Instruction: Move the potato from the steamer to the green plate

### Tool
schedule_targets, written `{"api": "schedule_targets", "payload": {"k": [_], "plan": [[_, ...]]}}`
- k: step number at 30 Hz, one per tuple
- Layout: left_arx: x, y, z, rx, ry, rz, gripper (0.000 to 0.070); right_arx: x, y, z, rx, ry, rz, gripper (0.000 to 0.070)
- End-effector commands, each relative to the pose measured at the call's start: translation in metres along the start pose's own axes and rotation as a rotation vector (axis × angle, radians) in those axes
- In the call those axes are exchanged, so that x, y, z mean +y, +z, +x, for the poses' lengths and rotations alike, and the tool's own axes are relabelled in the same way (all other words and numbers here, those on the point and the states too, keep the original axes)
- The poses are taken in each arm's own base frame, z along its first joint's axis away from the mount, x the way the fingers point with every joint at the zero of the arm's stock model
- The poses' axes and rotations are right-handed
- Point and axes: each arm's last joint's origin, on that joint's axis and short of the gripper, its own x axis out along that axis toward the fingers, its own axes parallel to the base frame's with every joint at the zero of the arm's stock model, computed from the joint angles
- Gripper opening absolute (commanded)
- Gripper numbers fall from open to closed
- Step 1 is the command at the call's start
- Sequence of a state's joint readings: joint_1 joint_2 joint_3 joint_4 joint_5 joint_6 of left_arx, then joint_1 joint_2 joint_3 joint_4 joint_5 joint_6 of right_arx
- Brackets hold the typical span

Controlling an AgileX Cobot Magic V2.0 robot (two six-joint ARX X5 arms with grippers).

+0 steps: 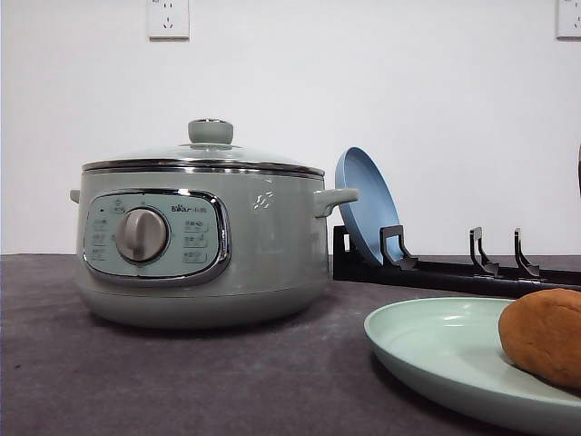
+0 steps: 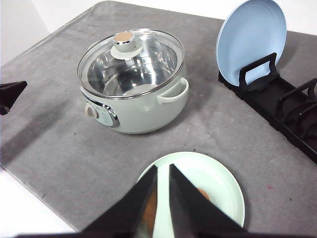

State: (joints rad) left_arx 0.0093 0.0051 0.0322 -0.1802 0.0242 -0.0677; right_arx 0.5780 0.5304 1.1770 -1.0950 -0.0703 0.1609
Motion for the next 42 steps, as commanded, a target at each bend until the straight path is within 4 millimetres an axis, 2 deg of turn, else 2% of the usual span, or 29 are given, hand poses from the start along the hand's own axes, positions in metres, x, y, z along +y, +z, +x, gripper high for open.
{"api": "schedule_targets", "payload": {"k": [1,5,8,12,16,22,25,29,36,42], "plan": [[0.001,-0.007,0.002,0.024,0.006,-0.002,0.0000,-0.002,0.002,-0.003,-0.035,-0.060,-0.007,0.0032],[0.001,-0.007,0.002,0.024,0.006,-0.002,0.0000,-0.010,-0.006,0.009,-0.117,-0.193,0.041,0.0032],[0.001,-0.007,0.002,0.024,0.006,-0.002,0.0000,-0.022,-0.023,0.028,-0.206,-0.284,0.068,0.0032],[0.001,-0.007,0.002,0.024,0.006,-0.002,0.0000,-0.041,-0.057,0.057,-0.302,-0.389,0.021,0.0032],[0.001,-0.007,0.002,0.024,0.006,-0.002,0.0000,-0.059,-0.100,0.083,-0.329,-0.485,-0.009,0.0032],[0.001,-0.007,0.002,0.024,0.006,-0.002,0.0000,-0.079,-0.150,0.110,-0.335,-0.575,0.023,0.0032],[0.001,-0.007,0.002,0.024,0.006,-0.002,0.0000,-0.085,-0.161,0.117,-0.360,-0.596,0.021,0.0032],[0.001,-0.007,0.002,0.024,0.006,-0.002,0.0000,-0.090,-0.167,0.123,-0.384,-0.606,0.017,0.0032],[0.001,-0.007,0.002,0.024,0.006,-0.002,0.0000,-0.096,-0.185,0.137,-0.350,-0.596,0.031,0.0032],[0.001,-0.007,0.002,0.024,0.006,-0.002,0.0000,-0.096,-0.185,0.137,-0.346,-0.597,0.033,0.0032]]}}
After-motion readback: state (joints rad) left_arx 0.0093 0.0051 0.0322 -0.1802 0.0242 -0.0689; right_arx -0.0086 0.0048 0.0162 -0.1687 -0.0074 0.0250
